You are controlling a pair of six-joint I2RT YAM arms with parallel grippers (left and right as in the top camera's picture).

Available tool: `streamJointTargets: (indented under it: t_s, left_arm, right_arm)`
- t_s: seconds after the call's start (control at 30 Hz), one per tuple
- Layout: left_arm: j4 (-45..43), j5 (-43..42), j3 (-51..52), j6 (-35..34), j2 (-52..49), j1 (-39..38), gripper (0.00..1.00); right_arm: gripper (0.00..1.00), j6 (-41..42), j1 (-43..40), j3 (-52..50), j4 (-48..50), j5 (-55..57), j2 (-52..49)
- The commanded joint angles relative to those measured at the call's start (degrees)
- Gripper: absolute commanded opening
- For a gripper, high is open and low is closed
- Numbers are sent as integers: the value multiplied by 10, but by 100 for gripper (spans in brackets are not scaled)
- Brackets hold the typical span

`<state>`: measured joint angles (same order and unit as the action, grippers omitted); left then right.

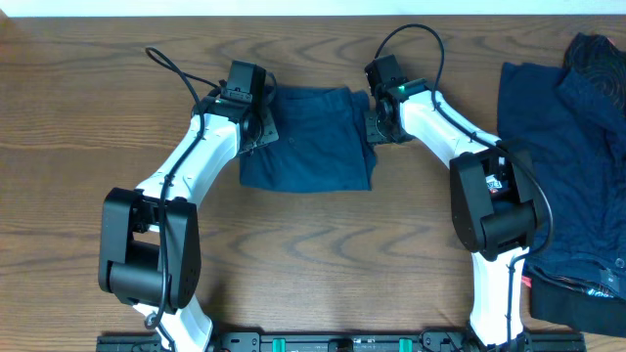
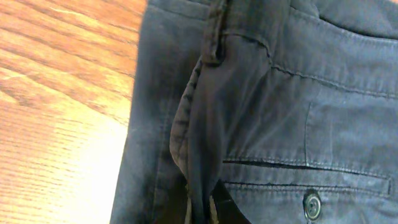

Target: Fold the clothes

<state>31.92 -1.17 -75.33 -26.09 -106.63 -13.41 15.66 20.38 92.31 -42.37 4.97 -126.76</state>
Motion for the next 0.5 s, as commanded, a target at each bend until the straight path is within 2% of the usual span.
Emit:
streamJointTargets:
  t_s: [0.0,0.07,0.1,0.17,0.47]
  left_arm:
    - [-13,42,1,-30,6,0,25]
    - [-16,42,1,-30,3,-2,50]
    - [-17,42,1,-30,2,-3,59]
    - [-18,42,1,-29,1,-3,67]
    - [-25,42,1,23,29,-1,67]
  right_arm:
    - [46,-16,-7,-22,-21,45,-45]
    - [46,-16,-7,-22,-22,45,-45]
    - [46,-16,-7,-22,-23,45,-45]
    - [46,-16,-7,-22,-24,43,-45]
    - [50,-16,-10,27,-68,32,-18]
